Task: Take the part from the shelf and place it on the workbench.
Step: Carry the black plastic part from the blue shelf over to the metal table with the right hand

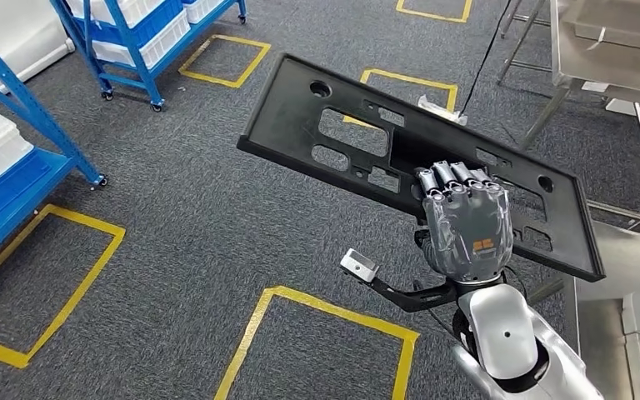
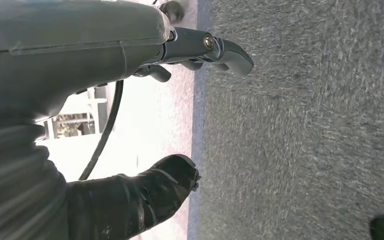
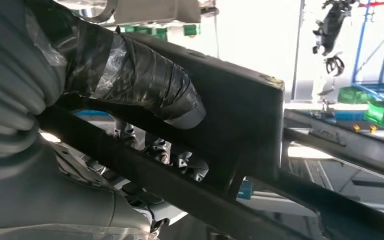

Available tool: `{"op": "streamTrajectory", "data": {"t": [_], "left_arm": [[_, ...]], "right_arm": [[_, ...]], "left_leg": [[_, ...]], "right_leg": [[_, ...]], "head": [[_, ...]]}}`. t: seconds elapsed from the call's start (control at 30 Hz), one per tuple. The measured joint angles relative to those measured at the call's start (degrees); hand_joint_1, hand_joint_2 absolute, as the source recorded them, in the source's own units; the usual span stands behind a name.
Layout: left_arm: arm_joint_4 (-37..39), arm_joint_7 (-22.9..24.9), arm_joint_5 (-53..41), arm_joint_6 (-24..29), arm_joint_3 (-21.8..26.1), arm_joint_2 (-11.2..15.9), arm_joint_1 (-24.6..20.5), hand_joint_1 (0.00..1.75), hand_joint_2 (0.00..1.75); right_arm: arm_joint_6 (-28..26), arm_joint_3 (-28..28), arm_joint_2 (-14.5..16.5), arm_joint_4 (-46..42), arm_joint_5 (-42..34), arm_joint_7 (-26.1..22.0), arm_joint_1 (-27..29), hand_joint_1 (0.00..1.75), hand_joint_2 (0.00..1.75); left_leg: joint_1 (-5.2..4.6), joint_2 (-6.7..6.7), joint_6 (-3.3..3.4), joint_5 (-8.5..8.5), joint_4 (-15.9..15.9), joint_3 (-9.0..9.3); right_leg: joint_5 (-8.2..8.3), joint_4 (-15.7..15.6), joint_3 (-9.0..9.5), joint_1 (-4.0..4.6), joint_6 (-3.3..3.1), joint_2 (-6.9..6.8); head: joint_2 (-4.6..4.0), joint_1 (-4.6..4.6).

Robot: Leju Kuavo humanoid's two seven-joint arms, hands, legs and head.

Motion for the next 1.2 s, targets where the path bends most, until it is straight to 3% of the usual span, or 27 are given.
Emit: {"op": "streamTrajectory", "data": {"t": [0.03, 0.1, 0.17, 0.2, 0.23, 0.27, 0.33, 0.37, 0.43, 0.47, 0.53, 0.6, 0.67, 0.73, 0.77, 0.8, 0.87, 0.93, 0.97, 1.03, 1.1, 1.2], "left_arm": [[-0.01, 0.00, -0.08, -0.02, 0.02, -0.05, -0.04, 0.00, 1.75], [-0.01, -0.04, -0.26, -0.05, 0.05, -0.21, 0.01, 0.00, 1.75], [-0.01, -0.09, -0.37, -0.04, 0.12, -0.30, 0.16, 0.00, 1.75], [-0.01, -0.08, -0.38, -0.03, 0.22, -0.31, 0.25, 0.00, 1.75], [-0.01, -0.03, -0.39, -0.03, 0.38, -0.32, 0.35, 0.00, 1.75], [-0.01, 0.02, -0.39, -0.03, 0.57, -0.36, 0.42, 0.00, 1.75], [-0.03, 0.09, -0.39, -0.03, 0.90, -0.42, 0.47, 0.00, 1.75], [-0.05, 0.10, -0.39, -0.02, 1.00, -0.43, 0.48, 0.00, 1.75], [-0.11, 0.13, -0.40, -0.02, 1.10, -0.47, 0.53, 0.00, 1.75], [-0.13, 0.15, -0.40, -0.02, 1.14, -0.49, 0.54, 0.00, 1.75], [-0.17, 0.18, -0.42, -0.02, 1.24, -0.54, 0.52, 0.00, 1.75], [-0.25, 0.19, -0.44, -0.03, 1.34, -0.64, 0.46, 0.00, 1.75], [-0.34, 0.19, -0.45, -0.04, 1.43, -0.75, 0.52, 0.00, 1.75], [-0.41, 0.19, -0.46, -0.04, 1.50, -0.79, 0.58, 0.00, 1.75], [-0.44, 0.20, -0.48, -0.04, 1.52, -0.80, 0.57, 0.00, 1.75], [-0.47, 0.20, -0.48, -0.04, 1.54, -0.83, 0.54, 0.00, 1.75], [-0.49, 0.19, -0.48, -0.05, 1.55, -0.89, 0.43, 0.00, 1.75], [-0.52, 0.19, -0.48, -0.06, 1.55, -0.94, 0.34, 0.00, 1.75], [-0.55, 0.18, -0.48, -0.06, 1.55, -0.96, 0.28, 0.00, 1.75], [-0.58, 0.17, -0.48, -0.07, 1.56, -1.07, 0.14, 0.00, 1.75], [-0.58, 0.17, -0.50, -0.09, 1.57, -1.24, 0.08, 0.00, 1.75], [-0.58, 0.17, -0.51, -0.12, 1.57, -1.33, 0.07, 0.00, 1.75]], "right_arm": [[0.08, 0.76, -0.72, 0.18, 0.01, 0.26, -0.33, 1.75, 1.75], [0.31, 1.83, -1.59, 0.42, 0.01, 0.51, -0.91, 1.75, 1.75], [0.99, 2.43, -1.90, 0.61, 0.01, 0.87, -1.37, 1.75, 1.75], [1.55, 2.64, -1.99, 0.75, 0.01, 1.13, -1.49, 1.75, 1.75], [2.08, 2.79, -2.03, 0.87, 0.01, 1.38, -1.53, 1.75, 1.75], [2.54, 2.88, -2.04, 0.99, 0.01, 1.62, -1.52, 1.75, 1.75], [3.13, 2.94, -2.09, 1.12, 0.01, 2.08, -1.54, 1.75, 1.75], [3.33, 2.94, -2.11, 1.16, 0.01, 2.31, -1.58, 1.75, 1.75], [3.61, 2.95, -2.11, 1.24, 0.01, 2.62, -1.70, 1.75, 1.75], [3.67, 2.96, -2.11, 1.28, 0.01, 2.67, -1.71, 1.75, 1.75], [3.72, 2.97, -2.17, 1.33, 0.01, 2.60, -1.60, 1.75, 1.75], [3.90, 2.97, -2.32, 1.35, 0.01, 2.43, -1.56, 1.75, 1.75], [4.19, 2.97, -2.41, 1.39, 0.01, 2.29, -1.56, 1.75, 1.75], [4.43, 2.97, -2.41, 1.43, 0.01, 2.23, -1.33, 1.75, 1.75], [4.51, 2.97, -2.41, 1.45, 0.01, 2.21, -1.22, 1.75, 1.75], [4.55, 2.97, -2.41, 1.47, 0.01, 2.20, -1.15, 1.75, 1.75], [4.56, 2.97, -2.41, 1.48, 0.01, 2.19, -1.14, 1.75, 1.75], [4.55, 2.97, -2.40, 1.46, 0.01, 2.17, -1.18, 1.75, 1.75], [4.55, 2.97, -2.39, 1.46, 0.01, 2.15, -1.20, 1.75, 1.75], [4.56, 2.97, -2.39, 1.43, 0.01, 2.04, -1.21, 1.75, 1.75], [4.57, 2.97, -2.39, 1.37, 0.01, 1.94, -1.21, 1.75, 1.75], [4.57, 2.97, -2.39, 1.33, 0.01, 1.93, -1.27, 1.75, 1.75]], "left_leg": [[0.11, -0.16, -0.32, -0.30, 0.18, 0.06], [0.40, -2.64, -0.82, -2.30, 2.64, -0.88], [0.53, -5.80, -0.99, -6.08, 9.51, -4.10], [0.53, -6.40, -0.98, -7.56, 13.28, -5.96], [0.50, -6.68, -0.94, -8.12, 15.89, -7.33], [0.48, -6.79, -0.83, -7.33, 16.12, -7.61], [0.49, -7.73, -0.46, -3.12, 10.56, -5.35], [0.56, -9.35, -0.20, -1.22, 6.67, -3.70], [0.63, -12.02, 0.14, 0.54, 1.45, -1.63], [0.58, -12.49, 0.27, 0.46, 0.74, -1.40], [0.49, -11.08, 0.74, 0.81, 0.09, -1.12], [0.62, -9.46, 1.52, 1.30, -0.79, -0.69], [0.51, -7.79, 2.04, 1.42, -1.17, -0.51], [0.34, -6.13, 2.14, 1.28, -1.14, -0.53], [0.31, -5.31, 2.07, 1.19, -1.12, -0.50], [0.29, -4.54, 1.95, 1.06, -1.09, -0.41], [0.24, -3.25, 1.56, 0.65, -0.96, -0.08], [0.06, -2.28, 0.90, 0.16, -0.79, 0.31], [-0.01, -1.81, 0.55, -0.03, -0.80, 0.48], [0.10, -1.08, -0.13, -0.44, -0.78, 0.82], [0.35, -2.26, -0.64, -1.24, -0.06, 0.80], [0.47, -3.89, -0.82, -1.96, 0.83, 0.56]], "right_leg": [[0.17, -0.22, 0.00, -0.11, -0.33, 0.61], [0.56, -0.68, 0.06, -0.42, -1.03, 1.84], [0.73, -0.78, -0.07, -0.43, -1.43, 3.11], [0.75, -0.75, -0.15, -0.35, -1.52, 3.87], [0.76, -0.70, -0.19, -0.28, -1.57, 4.73], [0.77, -0.64, -0.19, -0.24, -1.58, 5.59], [0.75, -0.47, -0.10, -0.23, -1.55, 7.28], [0.75, -0.34, -0.16, -0.22, -1.45, 8.01], [0.92, -0.07, -0.67, -0.35, -0.89, 9.44], [1.13, -0.08, -1.00, -0.50, -0.45, 10.19], [1.50, -0.27, -1.41, -0.80, 0.37, 11.04], [0.16, 1.66, -2.44, -0.59, 0.77, 8.47], [-3.30, 8.01, -5.53, -0.50, 1.01, 4.97], [-5.61, 14.40, -8.72, -0.75, 1.31, 3.96], [-5.26, 14.97, -8.97, -0.86, 1.42, 3.74], [-3.89, 13.16, -7.95, -0.94, 1.46, 3.45], [-0.50, 5.21, -3.39, -0.81, 1.19, 1.53], [0.85, -0.09, -0.38, -0.30, 0.61, -0.21], [0.67, -0.61, -0.14, -0.01, 0.31, -0.35], [0.83, -0.84, -0.11, 0.03, -0.27, 0.91], [1.07, -1.32, 0.12, -0.24, -0.81, 1.94], [1.18, -1.55, 0.27, -0.39, -1.03, 2.37]], "head": [[0.00, -0.01], [0.00, -0.01], [-0.01, -0.01], [-0.01, -0.01], [-0.01, -0.01], [-0.01, -0.01], [-0.01, -0.02], [-0.01, 0.00], [-0.01, 0.01], [-0.01, 0.01], [-0.01, -0.01], [-0.01, 0.04], [-0.01, 0.08], [-0.01, 0.07], [-0.01, 0.06], [-0.01, 0.07], [-0.01, 0.07], [-0.01, 0.06], [-0.01, 0.07], [-0.01, 0.04], [-0.01, 0.04], [-0.01, 0.05]]}}
